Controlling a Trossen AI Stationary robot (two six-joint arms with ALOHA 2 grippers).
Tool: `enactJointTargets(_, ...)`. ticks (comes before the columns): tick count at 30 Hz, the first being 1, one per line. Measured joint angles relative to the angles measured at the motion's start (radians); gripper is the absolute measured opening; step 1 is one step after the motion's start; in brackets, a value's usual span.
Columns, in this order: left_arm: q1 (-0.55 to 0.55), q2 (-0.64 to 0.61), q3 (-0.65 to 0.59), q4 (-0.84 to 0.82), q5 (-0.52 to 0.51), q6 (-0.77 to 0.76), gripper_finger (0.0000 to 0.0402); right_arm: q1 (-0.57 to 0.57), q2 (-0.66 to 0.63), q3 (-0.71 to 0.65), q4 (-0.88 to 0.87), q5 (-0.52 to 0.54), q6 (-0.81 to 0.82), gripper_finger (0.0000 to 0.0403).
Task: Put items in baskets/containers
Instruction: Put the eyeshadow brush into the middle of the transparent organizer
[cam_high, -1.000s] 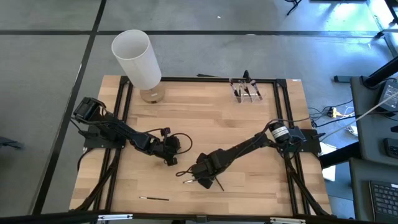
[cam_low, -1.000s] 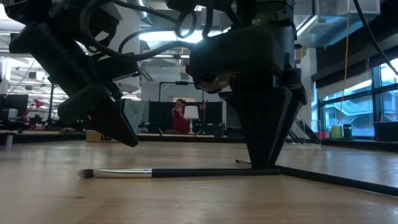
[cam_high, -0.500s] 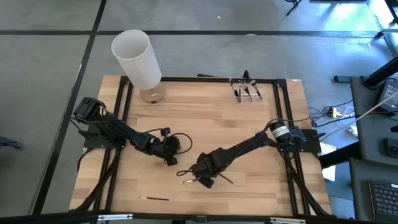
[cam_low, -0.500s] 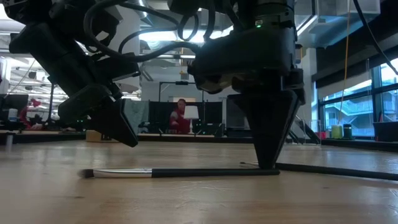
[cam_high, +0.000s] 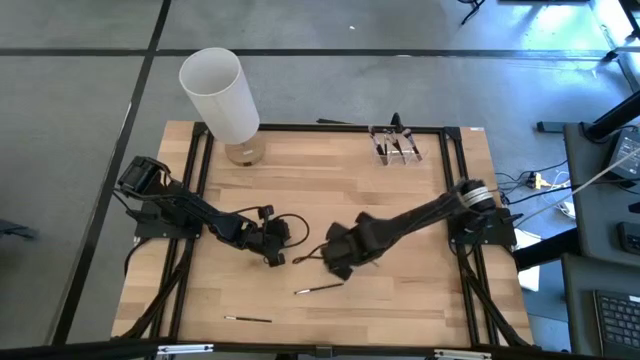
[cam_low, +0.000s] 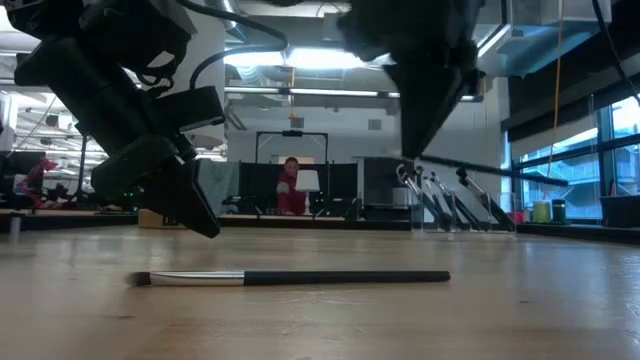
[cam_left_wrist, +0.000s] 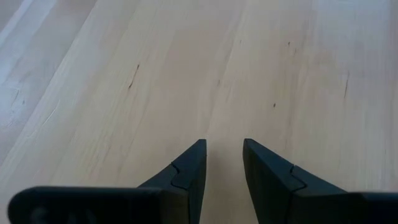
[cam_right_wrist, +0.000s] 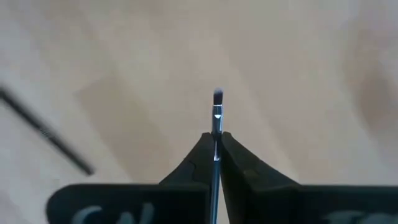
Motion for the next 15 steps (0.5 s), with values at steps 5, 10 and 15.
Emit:
enactJointTargets(5, 0.0, 0.0, 0.0, -0.003, 0.01, -0.018, 0.0102, -0.034, -0.215, -0.213, 0.046, 0.259, 0.06, 0.0018)
enactJointTargets(10, 0.0, 0.0, 0.0, -0.003, -0.019, -0.02, 0.0102, -0.118, -0.448, -0.48, 0.086, 0.563, 0.184, 0.0026)
enactJointTargets(15, 0.009, 0.0, 0.0, 0.0, -0.085, -0.013, 0.0102, -0.258, -0.656, -0.669, 0.213, 0.764, 0.055, 0.0018)
